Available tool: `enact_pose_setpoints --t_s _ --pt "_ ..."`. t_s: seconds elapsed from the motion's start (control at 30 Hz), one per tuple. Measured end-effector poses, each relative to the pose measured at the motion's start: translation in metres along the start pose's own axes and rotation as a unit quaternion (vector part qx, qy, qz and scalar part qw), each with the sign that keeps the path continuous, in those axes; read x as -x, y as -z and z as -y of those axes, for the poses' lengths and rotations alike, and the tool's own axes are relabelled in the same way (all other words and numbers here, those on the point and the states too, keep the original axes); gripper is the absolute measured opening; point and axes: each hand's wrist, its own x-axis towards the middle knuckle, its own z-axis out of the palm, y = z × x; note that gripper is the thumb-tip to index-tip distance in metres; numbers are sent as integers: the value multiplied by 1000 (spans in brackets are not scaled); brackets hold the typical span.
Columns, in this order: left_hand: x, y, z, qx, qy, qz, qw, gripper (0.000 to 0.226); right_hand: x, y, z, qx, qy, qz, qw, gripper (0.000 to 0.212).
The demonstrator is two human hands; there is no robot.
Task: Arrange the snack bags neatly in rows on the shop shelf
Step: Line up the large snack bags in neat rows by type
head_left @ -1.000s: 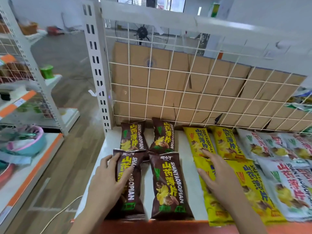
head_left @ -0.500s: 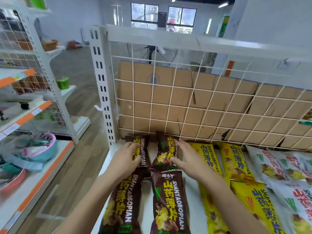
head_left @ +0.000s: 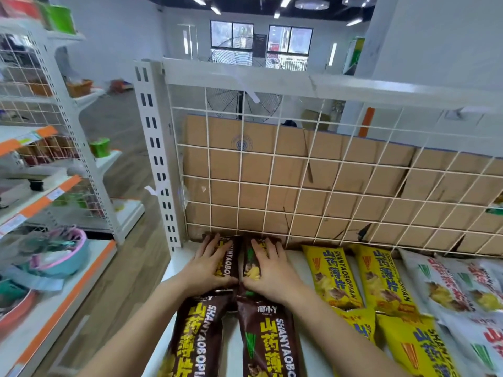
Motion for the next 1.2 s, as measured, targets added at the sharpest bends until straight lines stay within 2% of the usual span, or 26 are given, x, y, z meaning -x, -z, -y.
enact_pose_setpoints --t_s 0.27,0.6,0.8,0.87,0.93,1.03,1.1,1.2 --pt "-1 2 4 12 -32 8 999 144 5 -6 12 63 -2 -8 998 90" --pt "-4 3 11 29 -13 -15 999 138 -2 -7 11 16 -39 -24 999 91" --pt "-1 7 5 27 10 -14 999 143 -1 -6 7 -3 -39 -14 999 92" --pt "4 7 4 47 17 -35 998 141 1 -5 3 -30 -34 -12 999 88" --pt "10 9 3 83 18 -77 993 132 5 -3 -3 -65 -27 -28 997 81" --pt "24 14 1 118 9 -152 981 87 14 -2 -11 -92 -17 -72 993 70" --pt "36 15 0 132 14 -181 974 62 23 -2 -13 -88 -4 -75 993 68" --pt "59 12 -3 164 24 -207 964 51 38 -5 -5 -89 30 -65 993 67"
